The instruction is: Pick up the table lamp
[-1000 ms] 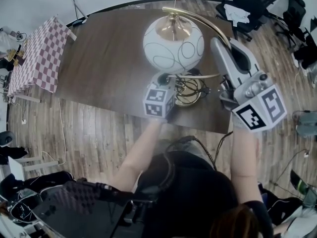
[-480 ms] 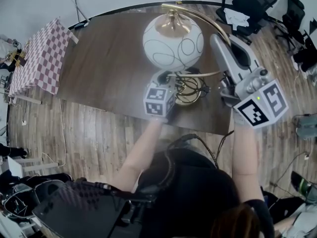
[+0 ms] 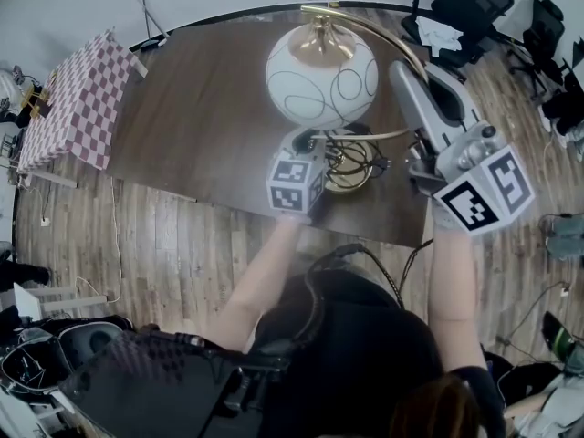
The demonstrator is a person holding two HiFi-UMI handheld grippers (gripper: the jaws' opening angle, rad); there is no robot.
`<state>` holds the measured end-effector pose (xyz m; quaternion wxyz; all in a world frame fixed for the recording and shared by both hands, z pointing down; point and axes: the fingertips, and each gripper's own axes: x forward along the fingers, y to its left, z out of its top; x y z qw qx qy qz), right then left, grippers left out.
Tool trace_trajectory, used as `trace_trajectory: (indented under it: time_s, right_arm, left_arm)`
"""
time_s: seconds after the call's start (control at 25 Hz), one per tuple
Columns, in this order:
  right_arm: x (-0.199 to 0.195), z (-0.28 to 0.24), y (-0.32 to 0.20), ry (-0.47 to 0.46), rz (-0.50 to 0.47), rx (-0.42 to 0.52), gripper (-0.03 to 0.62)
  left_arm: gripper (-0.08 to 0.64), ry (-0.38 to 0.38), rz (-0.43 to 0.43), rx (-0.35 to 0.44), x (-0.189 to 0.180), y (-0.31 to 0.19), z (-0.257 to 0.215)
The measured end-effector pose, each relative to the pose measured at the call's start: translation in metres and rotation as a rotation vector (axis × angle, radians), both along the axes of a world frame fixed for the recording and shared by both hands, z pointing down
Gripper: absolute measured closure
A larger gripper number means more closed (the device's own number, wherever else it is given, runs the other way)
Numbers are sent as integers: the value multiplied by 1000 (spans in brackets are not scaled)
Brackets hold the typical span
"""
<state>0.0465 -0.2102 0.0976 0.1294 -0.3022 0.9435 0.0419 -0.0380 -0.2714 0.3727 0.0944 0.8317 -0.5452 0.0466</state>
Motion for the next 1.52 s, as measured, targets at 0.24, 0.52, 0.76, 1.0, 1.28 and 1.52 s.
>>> trace_trajectory:
  time_s: [0.24,0.52,0.76,1.0,1.28,1.52]
  right_arm:
    - [0,1,-1,9,2,-13,588]
    - [1,4,-2,12,16,-28,588]
    - [2,6,-2,13,27,-32,588]
    - [2,9,-5,20,30,-37,589]
    - [2,12,-6,21,32,-38,589]
    - [2,14,-8,24,33,-36,589]
  left_arm:
    - [557,3,-2,-6,2,3,4]
    - [555,-5,12,-26,2,5,10]
    - [557,-3,25,-27,5,5,9]
    - [556,-10,22,-27,3,2,13]
    - [557,-14,23,-34,2,1,14]
    - [556,-8,28,-33,5,-2,16]
